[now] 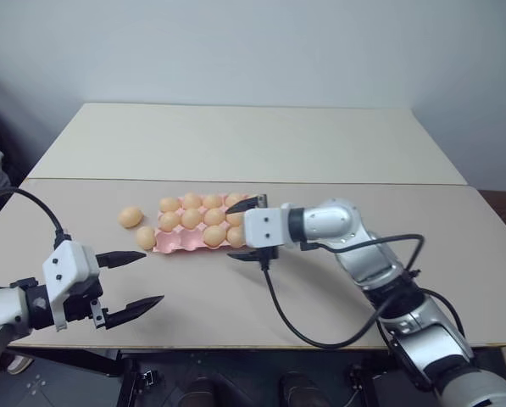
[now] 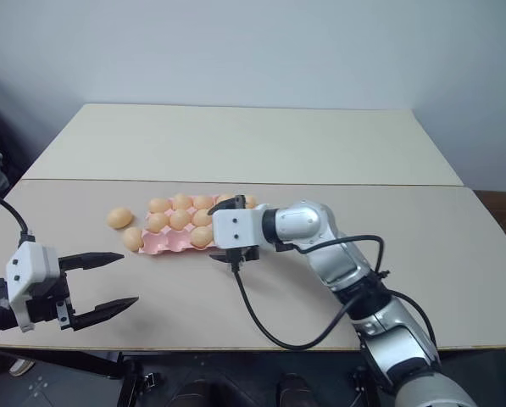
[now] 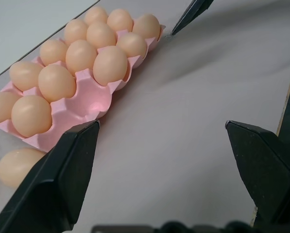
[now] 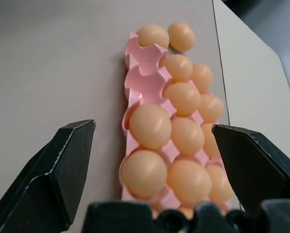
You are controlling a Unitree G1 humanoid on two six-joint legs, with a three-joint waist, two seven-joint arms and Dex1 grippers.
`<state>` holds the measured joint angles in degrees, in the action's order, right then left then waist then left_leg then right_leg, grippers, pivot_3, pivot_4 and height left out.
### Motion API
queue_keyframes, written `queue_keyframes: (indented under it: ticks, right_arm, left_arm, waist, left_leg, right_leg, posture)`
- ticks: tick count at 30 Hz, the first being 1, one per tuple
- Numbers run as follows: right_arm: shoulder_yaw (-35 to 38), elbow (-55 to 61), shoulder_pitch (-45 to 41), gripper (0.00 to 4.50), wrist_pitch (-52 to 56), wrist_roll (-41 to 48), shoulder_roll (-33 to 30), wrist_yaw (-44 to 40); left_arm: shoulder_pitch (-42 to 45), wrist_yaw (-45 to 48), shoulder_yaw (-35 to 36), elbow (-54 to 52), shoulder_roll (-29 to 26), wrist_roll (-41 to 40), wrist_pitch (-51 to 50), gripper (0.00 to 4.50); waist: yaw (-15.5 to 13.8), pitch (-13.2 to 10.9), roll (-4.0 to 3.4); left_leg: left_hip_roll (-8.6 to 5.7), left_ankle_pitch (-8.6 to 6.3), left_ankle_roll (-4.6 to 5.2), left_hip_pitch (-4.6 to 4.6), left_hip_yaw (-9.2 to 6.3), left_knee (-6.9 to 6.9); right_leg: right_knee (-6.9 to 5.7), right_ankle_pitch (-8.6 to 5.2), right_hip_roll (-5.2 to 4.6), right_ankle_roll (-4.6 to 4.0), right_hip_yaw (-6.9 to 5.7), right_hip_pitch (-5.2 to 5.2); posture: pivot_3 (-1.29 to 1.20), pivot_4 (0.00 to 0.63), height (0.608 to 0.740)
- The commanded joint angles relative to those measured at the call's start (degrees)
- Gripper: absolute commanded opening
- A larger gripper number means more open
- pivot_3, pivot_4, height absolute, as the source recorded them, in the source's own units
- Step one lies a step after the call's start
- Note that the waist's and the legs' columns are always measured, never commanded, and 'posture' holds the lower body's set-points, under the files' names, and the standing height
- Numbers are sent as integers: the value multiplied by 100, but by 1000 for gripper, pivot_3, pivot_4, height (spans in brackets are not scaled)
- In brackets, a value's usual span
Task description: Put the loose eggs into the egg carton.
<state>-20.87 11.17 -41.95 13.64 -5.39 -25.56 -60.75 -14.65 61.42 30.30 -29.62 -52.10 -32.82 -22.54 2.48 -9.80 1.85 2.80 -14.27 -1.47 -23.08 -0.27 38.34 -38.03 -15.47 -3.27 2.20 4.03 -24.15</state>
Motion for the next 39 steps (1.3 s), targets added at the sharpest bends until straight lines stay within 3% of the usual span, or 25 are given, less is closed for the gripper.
queue_keyframes:
  ticks: [1, 9, 19, 26, 39]
  right_arm:
    - [622, 1077, 549, 4481, 728, 720, -455, -234]
    - [1223, 2173, 1475, 4481, 1834, 1387, -1272, -35]
    - [1156, 2438, 1615, 4481, 2169, 1583, -1432, 410]
    - [1108, 2416, 1648, 4481, 2181, 1674, -1482, 562]
    - [983, 2404, 1615, 4481, 2231, 1618, -1507, 822]
  left_arm:
    - [-67, -7, 148, -78, 30, -6, 79, 4500]
    - [-67, -40, 137, -33, 66, -4, 106, 4500]
    - [7, -382, 237, 350, 284, 269, 271, 4500]
    - [-9, -764, 389, 1402, 515, 929, 944, 4500]
    - [1422, -950, -743, 3619, 849, 1727, 2485, 4500]
  waist:
    - [-2, 0, 0]
    - [22, 0, 1]
    - [3, 1, 1]
    - [-2, 1, 3]
    - [-35, 5, 8]
  left_leg:
    - [0, 0, 0, 0, 0, 0]
    - [1, 0, 1, 11, 2, 2]
    - [-1, 0, 1, 6, 2, 2]
    - [-2, 0, 1, 8, 2, 3]
    - [-3, 0, 1, 1, 2, 5]
  right_leg:
    - [0, 0, 1, 0, 0, 0]
    - [-1, 0, 6, 0, 4, 7]
    - [3, -1, 3, 0, 4, 8]
    - [2, 0, 2, 0, 4, 9]
    - [1, 0, 1, 0, 2, 6]
  posture:
    - [0, 150, 740]
    - [0, 150, 740]
    - [0, 150, 740]
    - [0, 150, 740]
    - [0, 150, 740]
